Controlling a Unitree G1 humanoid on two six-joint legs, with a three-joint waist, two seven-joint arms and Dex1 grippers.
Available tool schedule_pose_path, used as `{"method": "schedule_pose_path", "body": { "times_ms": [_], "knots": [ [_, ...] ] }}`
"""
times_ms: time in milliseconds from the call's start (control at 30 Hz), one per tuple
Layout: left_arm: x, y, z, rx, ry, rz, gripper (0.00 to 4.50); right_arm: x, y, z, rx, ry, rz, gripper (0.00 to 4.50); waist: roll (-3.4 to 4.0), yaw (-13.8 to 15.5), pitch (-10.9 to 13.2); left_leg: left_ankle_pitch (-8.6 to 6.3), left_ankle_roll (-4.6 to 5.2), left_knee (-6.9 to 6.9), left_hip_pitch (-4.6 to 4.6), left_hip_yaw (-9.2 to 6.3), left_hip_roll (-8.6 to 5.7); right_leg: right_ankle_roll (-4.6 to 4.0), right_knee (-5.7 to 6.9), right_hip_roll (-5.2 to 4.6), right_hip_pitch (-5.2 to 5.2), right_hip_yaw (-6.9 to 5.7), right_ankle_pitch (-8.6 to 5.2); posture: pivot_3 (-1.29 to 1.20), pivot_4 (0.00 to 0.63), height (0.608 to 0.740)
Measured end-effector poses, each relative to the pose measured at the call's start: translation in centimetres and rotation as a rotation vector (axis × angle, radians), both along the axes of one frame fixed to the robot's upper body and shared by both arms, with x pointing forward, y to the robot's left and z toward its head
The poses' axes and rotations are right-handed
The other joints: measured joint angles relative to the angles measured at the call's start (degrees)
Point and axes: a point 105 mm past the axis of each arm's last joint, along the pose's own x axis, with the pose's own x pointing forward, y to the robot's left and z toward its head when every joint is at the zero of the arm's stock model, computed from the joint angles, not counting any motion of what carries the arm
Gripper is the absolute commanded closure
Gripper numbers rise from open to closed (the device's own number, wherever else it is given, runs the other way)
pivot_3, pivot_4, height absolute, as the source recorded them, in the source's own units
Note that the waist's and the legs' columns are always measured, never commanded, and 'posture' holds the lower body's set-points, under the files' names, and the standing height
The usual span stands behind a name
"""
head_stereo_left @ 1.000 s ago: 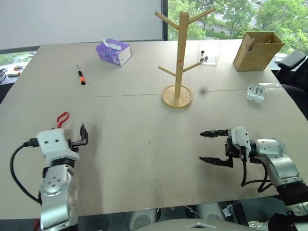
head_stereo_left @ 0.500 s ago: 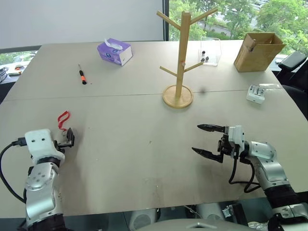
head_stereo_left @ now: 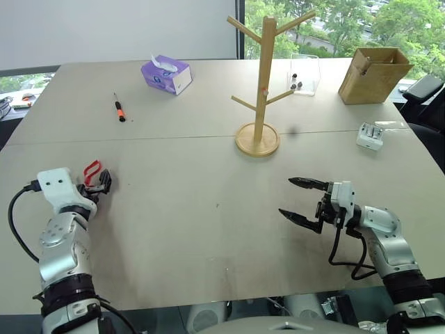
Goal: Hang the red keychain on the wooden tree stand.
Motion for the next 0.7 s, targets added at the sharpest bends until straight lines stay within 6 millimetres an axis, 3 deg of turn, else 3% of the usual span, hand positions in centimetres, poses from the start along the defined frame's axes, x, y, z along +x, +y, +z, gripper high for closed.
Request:
{"method": "schedule_pose_path", "body": {
  "times_ms": [433,700],
  "knots": [
    [-1.4,0.9,-0.1,-0.03,0.104,0.052,0.0,0.1,-0.5,0.0,-0.005,0.004,-0.038,0.06,0.01,-0.4,0.0,0.0,-0.01,0.0,0.03,-0.02,0.0,0.0,0.02,-0.02,0.03,0.01,0.0,0.0,0.15,0.74],
    [-0.8,0.8,0.5,-0.042,0.127,0.04,0.0,0.1,-0.5,0.1,-0.002,0.004,-0.044,0.06,0.0,-0.4,0.0,0.01,-0.03,0.0,0.02,-0.05,-0.01,-0.01,0.02,-0.02,0.03,-0.02,0.0,0.0,0.15,0.74]
  ]
}}
